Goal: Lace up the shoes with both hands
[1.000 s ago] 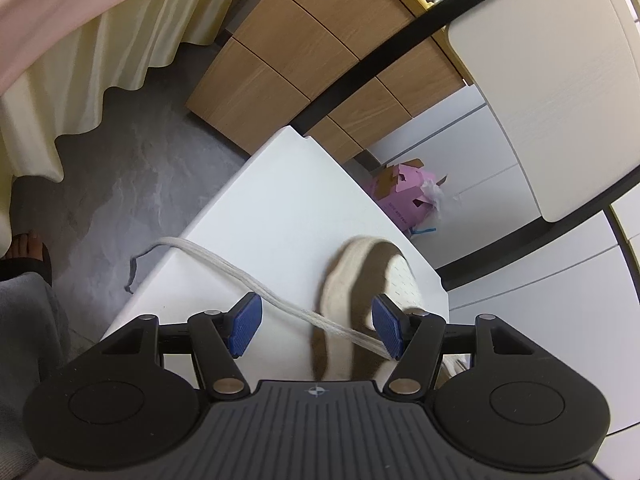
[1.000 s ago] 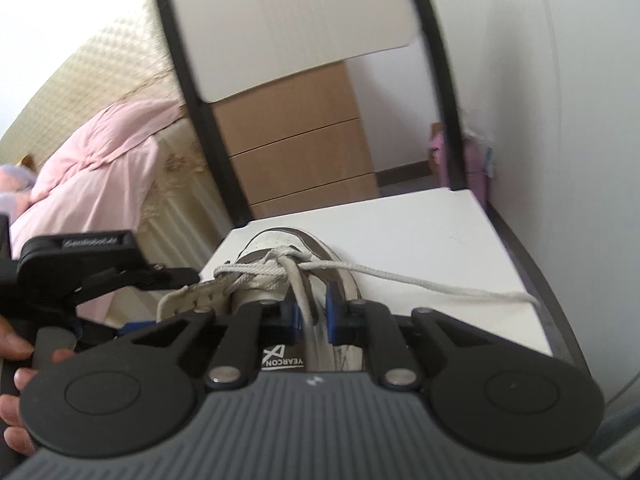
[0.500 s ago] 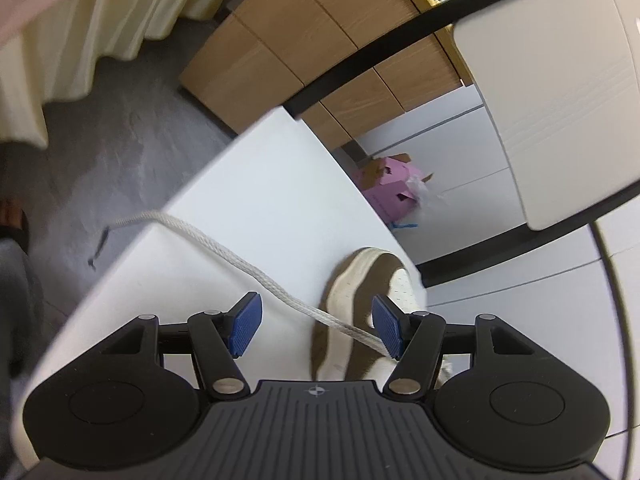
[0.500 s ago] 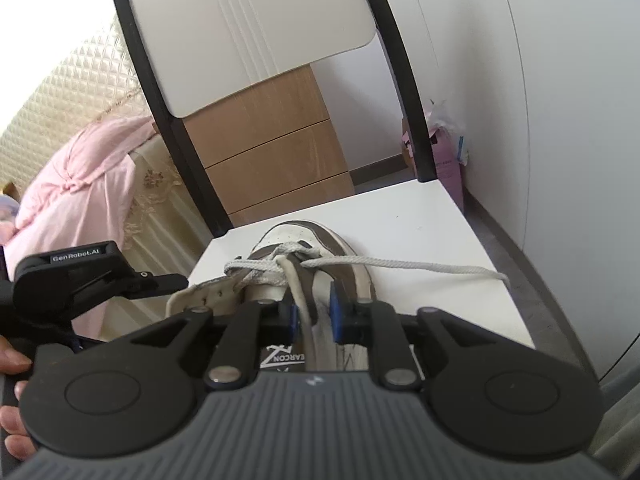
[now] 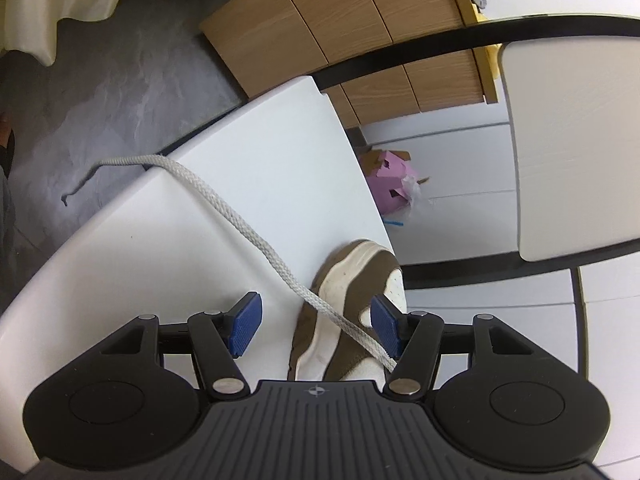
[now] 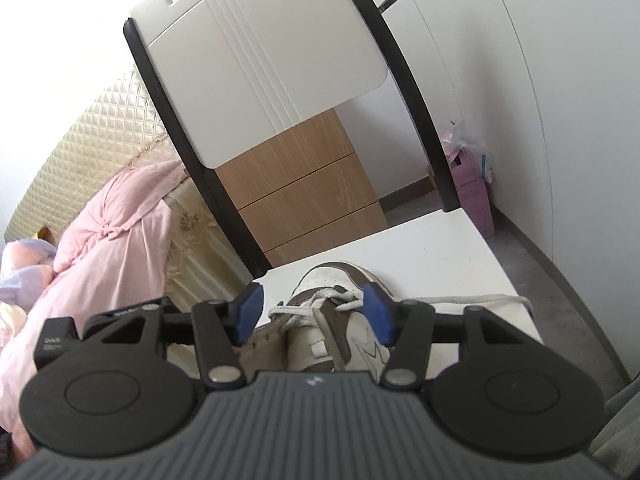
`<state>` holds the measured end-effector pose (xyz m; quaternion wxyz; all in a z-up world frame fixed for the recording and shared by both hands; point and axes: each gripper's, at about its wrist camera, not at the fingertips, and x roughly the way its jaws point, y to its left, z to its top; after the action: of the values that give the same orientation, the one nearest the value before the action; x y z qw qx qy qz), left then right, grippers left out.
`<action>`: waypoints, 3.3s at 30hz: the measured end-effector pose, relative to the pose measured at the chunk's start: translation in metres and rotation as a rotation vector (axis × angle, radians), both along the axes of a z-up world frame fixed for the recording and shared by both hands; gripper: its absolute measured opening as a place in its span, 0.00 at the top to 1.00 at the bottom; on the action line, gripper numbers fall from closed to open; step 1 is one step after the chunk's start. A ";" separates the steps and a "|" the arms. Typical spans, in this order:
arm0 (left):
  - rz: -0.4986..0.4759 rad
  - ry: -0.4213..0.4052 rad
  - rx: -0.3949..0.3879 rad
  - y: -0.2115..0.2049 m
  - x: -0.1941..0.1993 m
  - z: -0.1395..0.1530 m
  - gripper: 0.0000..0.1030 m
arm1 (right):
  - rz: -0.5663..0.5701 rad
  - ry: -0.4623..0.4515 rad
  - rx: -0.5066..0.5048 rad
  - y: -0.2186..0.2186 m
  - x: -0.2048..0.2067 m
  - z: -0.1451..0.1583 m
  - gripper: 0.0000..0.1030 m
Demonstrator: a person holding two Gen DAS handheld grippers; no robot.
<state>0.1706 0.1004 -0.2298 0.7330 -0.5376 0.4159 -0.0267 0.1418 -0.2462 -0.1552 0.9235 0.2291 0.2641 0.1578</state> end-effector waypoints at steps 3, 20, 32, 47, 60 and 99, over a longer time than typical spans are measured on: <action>0.022 0.003 -0.002 -0.001 0.005 -0.003 0.42 | 0.005 0.002 0.017 -0.001 0.001 0.000 0.44; 0.139 -0.042 0.071 0.029 0.013 0.006 0.96 | -0.055 0.032 0.067 -0.021 0.012 -0.002 0.43; -0.333 -0.325 -0.007 -0.046 0.009 0.032 0.96 | 0.267 0.108 -0.016 -0.029 0.088 0.058 0.43; -0.384 -0.334 -0.026 -0.049 0.011 0.026 0.96 | 0.979 0.550 -0.482 0.190 0.201 0.017 0.47; -0.326 -0.332 0.059 -0.019 -0.003 0.036 0.96 | 0.862 0.494 -0.403 0.187 0.201 0.026 0.96; -0.002 -0.077 -0.372 0.018 -0.001 -0.018 0.80 | 0.520 0.268 -0.119 0.073 0.043 0.039 0.96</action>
<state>0.1692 0.1188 -0.2478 0.6364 -0.6620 0.3759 -0.1244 0.1853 -0.1732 -0.1159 0.8208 0.1179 0.4423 0.3417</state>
